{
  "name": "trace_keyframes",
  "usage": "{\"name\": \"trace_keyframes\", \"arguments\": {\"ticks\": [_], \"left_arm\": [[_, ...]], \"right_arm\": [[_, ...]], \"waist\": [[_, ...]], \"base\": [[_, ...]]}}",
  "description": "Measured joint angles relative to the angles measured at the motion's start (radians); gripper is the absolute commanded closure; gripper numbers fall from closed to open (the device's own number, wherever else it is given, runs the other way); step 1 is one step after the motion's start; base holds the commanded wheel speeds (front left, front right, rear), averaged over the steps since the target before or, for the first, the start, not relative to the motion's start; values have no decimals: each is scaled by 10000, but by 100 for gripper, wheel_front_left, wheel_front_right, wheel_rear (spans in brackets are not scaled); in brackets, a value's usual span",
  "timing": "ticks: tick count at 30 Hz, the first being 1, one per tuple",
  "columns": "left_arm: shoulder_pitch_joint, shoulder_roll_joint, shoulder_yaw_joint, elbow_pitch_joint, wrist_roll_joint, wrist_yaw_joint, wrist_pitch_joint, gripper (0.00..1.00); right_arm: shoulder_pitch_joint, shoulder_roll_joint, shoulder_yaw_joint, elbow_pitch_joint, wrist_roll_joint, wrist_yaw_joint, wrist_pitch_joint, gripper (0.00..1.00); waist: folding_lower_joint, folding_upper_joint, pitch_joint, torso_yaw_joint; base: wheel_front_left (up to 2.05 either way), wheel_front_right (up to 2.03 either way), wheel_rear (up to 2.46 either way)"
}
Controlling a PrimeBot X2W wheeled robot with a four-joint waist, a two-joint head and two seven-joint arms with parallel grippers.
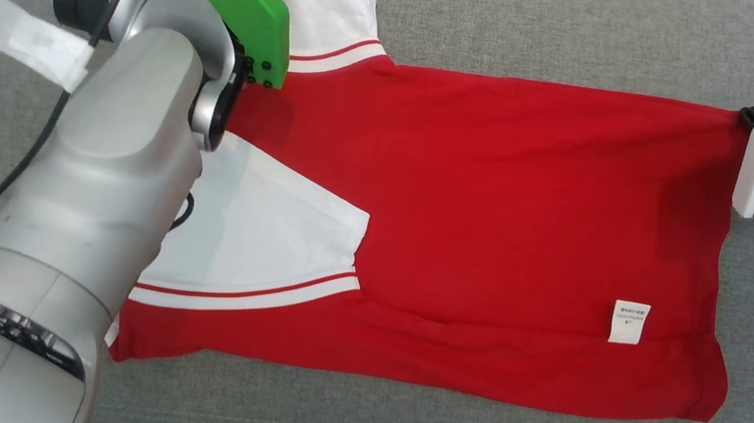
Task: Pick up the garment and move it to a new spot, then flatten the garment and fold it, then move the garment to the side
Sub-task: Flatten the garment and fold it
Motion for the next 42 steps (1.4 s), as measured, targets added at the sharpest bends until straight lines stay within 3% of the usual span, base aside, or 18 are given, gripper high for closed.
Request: {"name": "trace_keyframes", "arguments": {"ticks": [7,11,21,22,25,31,42], "left_arm": [[1566,293,-280,-1423,-23,-77,-69,100],[2779,794,-412,-2913,-19,151,251,100],[5994,2067,-637,-7798,-326,1465,2274,100],[6511,2303,-640,-8621,-395,1743,2658,100],[7134,2631,-673,-9603,-431,2096,3116,100],[7968,2999,-754,-10506,-529,2479,3616,100],[8755,3003,-734,-10709,-926,2734,3701,100]], "right_arm": [[836,-349,648,-598,249,0,-44,100],[1236,-830,1377,-736,311,0,-6,100],[1495,-1674,2907,-608,619,0,-169,100],[1486,-1864,3260,-522,654,0,-205,100],[1434,-2217,3875,-447,671,0,-182,100],[1138,-2968,5304,-301,683,0,-123,100],[499,-3883,7099,121,1053,2,-6,100]], "waist": [[0,0,-484,144],[0,0,-874,201],[0,0,-1753,355],[0,0,-1874,398],[0,0,-1998,500],[0,0,-2195,725],[0,0,-2607,1043]], "base": [[0,0,0],[0,0,0],[0,0,0],[0,0,0],[0,0,0],[0,0,0],[0,0,0]]}}
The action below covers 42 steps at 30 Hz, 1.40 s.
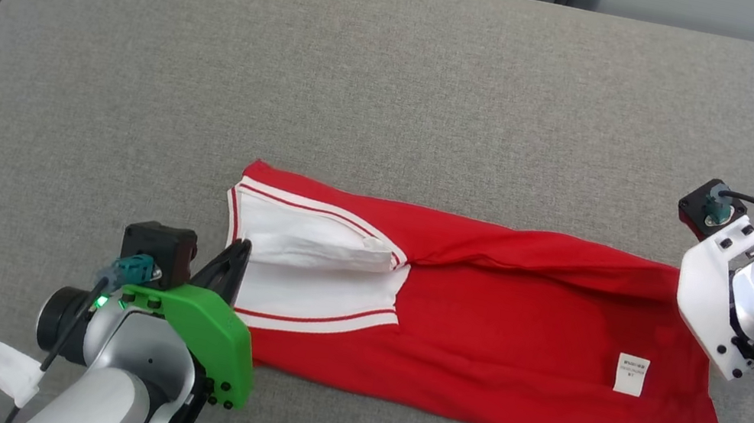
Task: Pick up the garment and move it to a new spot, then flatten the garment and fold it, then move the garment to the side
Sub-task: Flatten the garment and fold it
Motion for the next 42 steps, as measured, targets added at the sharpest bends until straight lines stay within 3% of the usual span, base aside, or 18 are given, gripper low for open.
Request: {"name": "trace_keyframes", "arguments": {"ticks": [22,23,24,25,26,35,42], "left_arm": [[825,-81,-431,627,-105,309,79,100],[825,-63,-500,732,-96,272,138,100],[825,-33,-581,848,-44,215,169,86],[825,-25,-594,930,-4,213,96,38],[809,-19,-600,1018,31,209,46,0],[781,96,-711,1643,263,163,-117,0],[789,153,-326,1749,474,374,-1429,0]], "right_arm": [[-273,-470,1498,487,790,0,29,99],[-272,-470,1559,489,826,0,13,76],[-258,-468,1605,485,920,0,15,25],[-234,-445,1593,495,999,0,-17,0],[-216,-435,1582,520,1074,0,-29,0],[41,-466,1195,554,1160,0,-301,0],[677,-140,-94,407,696,0,-1852,0]], "waist": [[0,0,-346,295],[0,0,-345,295],[0,0,-346,292],[0,0,-346,287],[0,0,-350,285],[0,0,-553,222],[0,0,-858,198]], "base": [[0,0,0],[0,0,0],[0,0,0],[0,0,0],[0,0,0],[0,0,0],[0,0,0]]}}
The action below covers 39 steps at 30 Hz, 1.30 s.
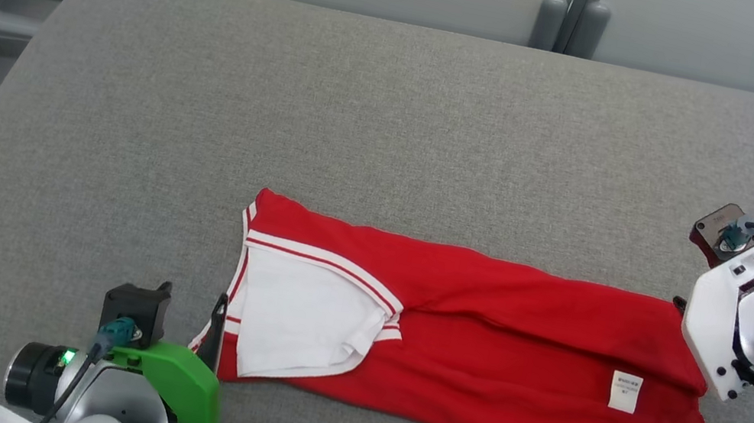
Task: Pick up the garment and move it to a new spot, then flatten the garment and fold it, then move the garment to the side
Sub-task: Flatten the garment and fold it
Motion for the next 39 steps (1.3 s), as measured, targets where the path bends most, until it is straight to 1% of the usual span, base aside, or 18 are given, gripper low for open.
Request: {"name": "trace_keyframes", "arguments": {"ticks": [2,6,9,11,12,13,15,16,17,22,24,27,29,30,33,35,39], "left_arm": [[22,-2,111,19,40,21,-456,0],[170,-17,410,2,151,190,-1496,0],[252,-69,690,-13,180,213,-2299,0],[373,-105,897,6,146,282,-2823,0],[373,-105,897,6,146,282,-2823,0],[537,-107,986,19,140,226,-3141,0],[655,-127,1101,-12,100,90,-3336,0],[690,-136,1179,-35,84,59,-3405,0],[690,-136,1179,-35,84,59,-3405,0],[1039,-142,1488,48,-33,-10,-3536,0],[1079,-155,1603,10,-48,-90,-3574,0],[1226,-313,1956,-151,-82,-209,-3590,0],[1358,-564,2502,-539,-94,-522,-3622,0],[1539,-696,2748,-723,56,-853,-3632,0],[1817,-834,2947,-748,336,-1390,-3632,0],[1952,-965,3099,-711,575,-1672,-3634,0],[2083,-1032,3101,-493,1124,-2247,-3634,0]], "right_arm": [[311,263,-527,15,-255,0,-589,0],[1141,892,-1912,128,-842,0,-1843,0],[1846,1551,-3099,132,-1384,2,-2800,0],[2373,2094,-4061,84,-1701,2,-3478,0],[2373,2094,-4061,84,-1701,2,-3478,0],[2945,2763,-5087,-63,-2088,0,-4069,0],[3598,3567,-6006,-337,-2351,-2,-4598,0],[3874,3914,-6282,-499,-2583,-2,-4767,0],[3874,3914,-6282,-499,-2583,-2,-4767,0],[4711,5578,-7691,-1304,-3375,0,-5674,0],[4933,6061,-8011,-1542,-3595,2,-5956,0],[5159,6387,-8404,-1758,-3680,0,-6312,0],[5377,6516,-8610,-1858,-3488,-2,-6583,0],[5493,6529,-8548,-1862,-3271,-2,-6746,0],[5686,6543,-8305,-1776,-2869,-2,-7012,0],[5818,6548,-8172,-1701,-2811,-2,-7194,0],[6100,6554,-7735,-1657,-3005,-4,-7616,0]], "waist": [[0,0,-109,-6],[0,0,-377,-8],[0,0,-607,0],[0,0,-773,12],[0,0,-773,12],[0,0,-950,34],[0,0,-1119,63],[0,0,-1193,78],[0,0,-1193,78],[0,0,-1484,99],[-1,0,-1573,84],[0,0,-1699,65],[0,0,-1818,51],[0,0,-1887,30],[0,0,-1968,-23],[0,0,-2011,-63],[0,0,-2058,-122]], "base": [[0,0,0],[0,0,0],[0,0,0],[0,0,0],[0,0,0],[0,0,0],[0,0,0],[0,0,0],[0,0,0],[0,0,0],[0,0,0],[0,0,0],[0,0,0],[0,0,0],[0,0,0],[0,0,0],[0,0,0]]}}
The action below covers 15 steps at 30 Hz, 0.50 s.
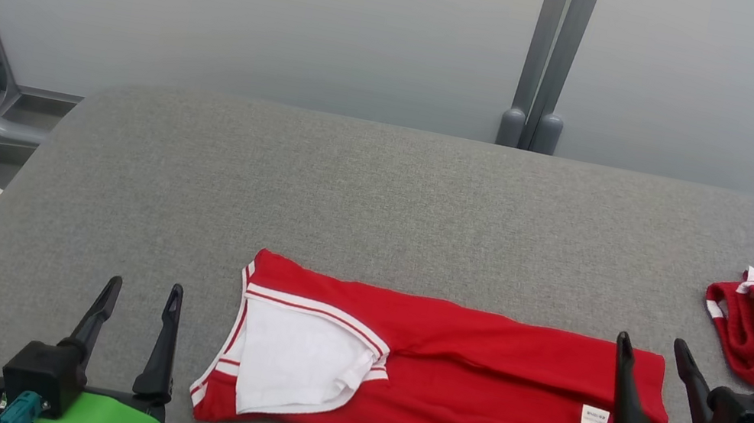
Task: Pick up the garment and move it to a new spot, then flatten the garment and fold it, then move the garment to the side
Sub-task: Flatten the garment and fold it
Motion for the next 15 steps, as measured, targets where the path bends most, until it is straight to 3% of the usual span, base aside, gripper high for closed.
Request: {"name": "trace_keyframes", "arguments": {"ticks": [7,15], "left_arm": [[276,-307,477,349,523,-527,0,0],[358,-508,763,1047,999,-734,0,0]], "right_arm": [[407,0,690,293,-247,0,-479,0],[572,-2,828,715,-543,0,-629,0]], "waist": [[0,0,30,-139],[0,0,79,-234]], "base": [[0,0,0],[0,0,0]]}}
